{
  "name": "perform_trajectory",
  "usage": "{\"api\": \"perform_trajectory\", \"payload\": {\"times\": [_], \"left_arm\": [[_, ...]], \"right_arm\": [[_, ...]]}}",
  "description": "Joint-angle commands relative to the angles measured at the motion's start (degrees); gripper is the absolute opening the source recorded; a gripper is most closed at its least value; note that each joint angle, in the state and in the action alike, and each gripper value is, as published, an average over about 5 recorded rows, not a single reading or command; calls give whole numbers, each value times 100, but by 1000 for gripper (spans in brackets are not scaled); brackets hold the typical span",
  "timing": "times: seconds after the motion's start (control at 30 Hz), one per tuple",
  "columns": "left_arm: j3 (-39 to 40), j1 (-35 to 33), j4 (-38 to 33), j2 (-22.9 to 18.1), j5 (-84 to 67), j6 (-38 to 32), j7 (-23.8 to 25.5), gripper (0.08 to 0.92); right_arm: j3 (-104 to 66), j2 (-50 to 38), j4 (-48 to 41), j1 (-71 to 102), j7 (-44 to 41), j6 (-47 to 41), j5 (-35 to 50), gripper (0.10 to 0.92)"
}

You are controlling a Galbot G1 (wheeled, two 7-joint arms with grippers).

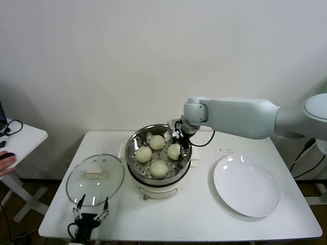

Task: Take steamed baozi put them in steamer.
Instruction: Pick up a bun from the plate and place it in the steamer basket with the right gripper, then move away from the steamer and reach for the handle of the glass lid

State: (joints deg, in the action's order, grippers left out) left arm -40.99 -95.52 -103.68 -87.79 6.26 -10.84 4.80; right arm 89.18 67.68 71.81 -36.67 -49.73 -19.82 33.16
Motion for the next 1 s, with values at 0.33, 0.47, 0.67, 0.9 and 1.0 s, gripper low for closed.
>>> {"api": "perform_trajectory", "payload": {"times": [0.33,0.47,0.67,0.9,1.0], "left_arm": [[19,-37,-164,7,3,59,10,823],[21,-64,-189,40,-1,61,10,823],[40,-47,-181,87,-13,69,11,823],[76,12,-233,87,-19,120,14,823],[95,25,-229,86,-19,123,16,823]], "right_arm": [[-316,-1185,584,-1074,364,-174,1203,823],[-1000,-1933,996,-774,1428,-290,1448,823],[-2784,-3057,1671,777,2824,-21,721,823],[-5714,-3930,2719,3899,4000,154,325,823],[-7255,-3998,3107,5578,4364,269,278,823]]}}
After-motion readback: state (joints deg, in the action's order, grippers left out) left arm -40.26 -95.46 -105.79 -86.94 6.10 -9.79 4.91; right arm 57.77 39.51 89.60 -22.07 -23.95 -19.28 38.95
